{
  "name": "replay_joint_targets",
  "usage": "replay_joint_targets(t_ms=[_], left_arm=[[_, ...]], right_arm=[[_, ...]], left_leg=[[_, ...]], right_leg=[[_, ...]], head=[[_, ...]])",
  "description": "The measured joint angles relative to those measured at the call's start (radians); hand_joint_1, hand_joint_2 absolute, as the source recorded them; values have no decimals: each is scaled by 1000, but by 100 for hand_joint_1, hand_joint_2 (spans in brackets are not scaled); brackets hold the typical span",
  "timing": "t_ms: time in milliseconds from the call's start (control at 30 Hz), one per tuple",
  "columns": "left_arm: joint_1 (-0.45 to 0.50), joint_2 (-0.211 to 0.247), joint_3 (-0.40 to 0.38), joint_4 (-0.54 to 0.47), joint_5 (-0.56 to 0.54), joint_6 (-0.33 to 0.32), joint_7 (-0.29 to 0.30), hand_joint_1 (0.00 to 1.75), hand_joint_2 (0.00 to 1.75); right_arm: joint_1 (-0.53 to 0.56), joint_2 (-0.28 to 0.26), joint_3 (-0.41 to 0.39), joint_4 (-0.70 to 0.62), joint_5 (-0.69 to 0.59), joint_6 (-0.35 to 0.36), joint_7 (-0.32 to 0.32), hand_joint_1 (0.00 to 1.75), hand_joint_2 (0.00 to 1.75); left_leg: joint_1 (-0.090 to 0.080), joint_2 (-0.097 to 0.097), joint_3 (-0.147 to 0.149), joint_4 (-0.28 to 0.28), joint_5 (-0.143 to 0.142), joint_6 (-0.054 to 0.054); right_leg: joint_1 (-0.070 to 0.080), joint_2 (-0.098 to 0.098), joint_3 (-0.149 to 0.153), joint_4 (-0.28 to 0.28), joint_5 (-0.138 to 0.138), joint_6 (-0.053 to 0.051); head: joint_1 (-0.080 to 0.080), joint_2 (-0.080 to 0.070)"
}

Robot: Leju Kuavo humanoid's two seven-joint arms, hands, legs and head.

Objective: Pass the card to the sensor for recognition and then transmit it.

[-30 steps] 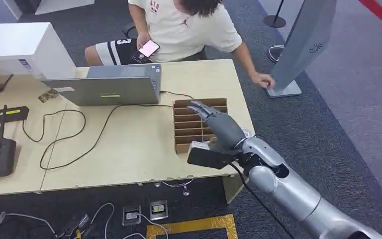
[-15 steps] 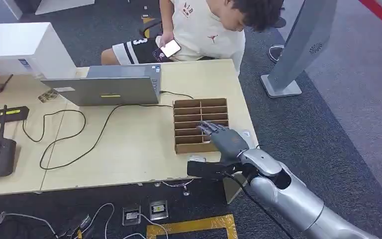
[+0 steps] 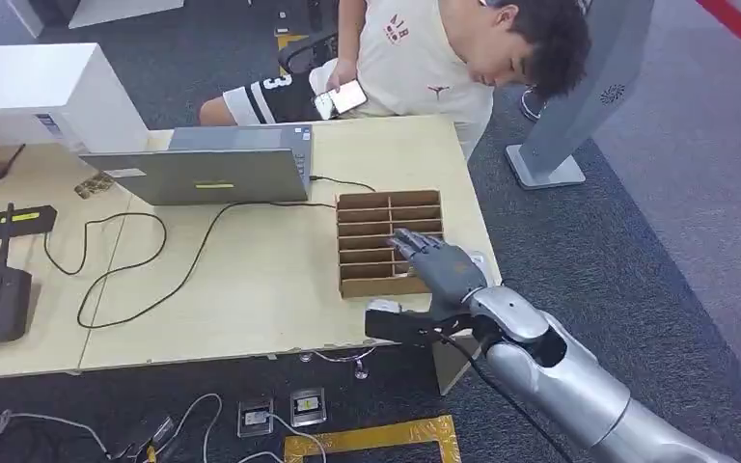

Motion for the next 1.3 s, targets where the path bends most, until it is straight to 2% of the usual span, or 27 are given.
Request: replay_joint_targets(t_ms=[100,300,733,1300], left_arm=[[0,0,0,0,-7,0,0,0,0],[0,0,0,0,-15,0,0,0,0],[-1,0,-3,0,-15,0,0,0,0],[0,0,-6,0,-13,0,0,0,0]], right_arm=[[-4,0,-5,1,35,-42,-8,0,175],[-14,1,-7,16,69,-71,-14,0,175],[-18,1,-7,73,79,-81,-27,0,175],[-53,26,-2,150,65,-102,-49,0,175]], left_leg=[[0,0,0,0,0,0],[0,0,0,0,0,0],[0,0,0,0,0,0],[0,0,0,0,0,0]], right_leg=[[0,0,0,0,0,0],[0,0,0,0,0,0],[0,0,0,0,0,0],[0,0,0,0,0,0]], head=[[0,0],[0,0],[0,0],[0,0]])
